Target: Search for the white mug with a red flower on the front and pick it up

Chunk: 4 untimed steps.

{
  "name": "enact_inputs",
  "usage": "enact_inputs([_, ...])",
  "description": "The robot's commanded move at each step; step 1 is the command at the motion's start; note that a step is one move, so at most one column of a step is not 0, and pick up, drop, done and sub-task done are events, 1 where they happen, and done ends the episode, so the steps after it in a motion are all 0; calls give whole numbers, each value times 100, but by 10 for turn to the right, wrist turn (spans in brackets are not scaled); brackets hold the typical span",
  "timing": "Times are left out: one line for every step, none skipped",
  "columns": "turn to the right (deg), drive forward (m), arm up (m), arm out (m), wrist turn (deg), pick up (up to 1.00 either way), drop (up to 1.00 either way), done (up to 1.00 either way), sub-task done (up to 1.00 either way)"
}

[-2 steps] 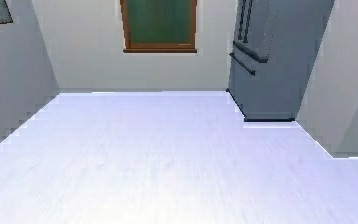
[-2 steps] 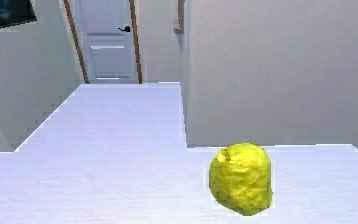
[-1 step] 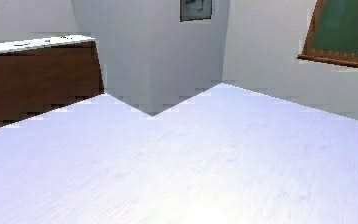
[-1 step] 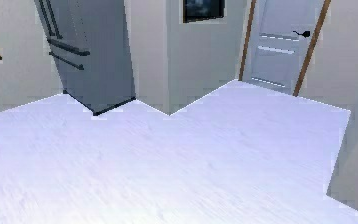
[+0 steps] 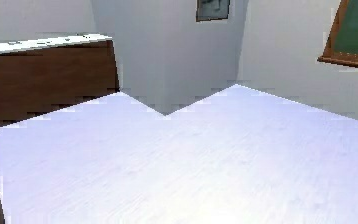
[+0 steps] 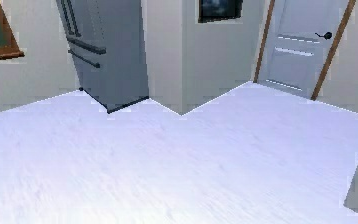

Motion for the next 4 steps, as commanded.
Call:
enact_inputs([0, 60, 0, 0, 0, 0, 0, 0, 0])
enact_inputs([-390, 0, 0, 0, 0, 0, 0, 0, 0])
enact_inputs([0, 100, 0, 0, 0, 0, 0, 0, 0])
enact_inputs([-30, 0, 0, 0, 0, 0, 0, 0, 0])
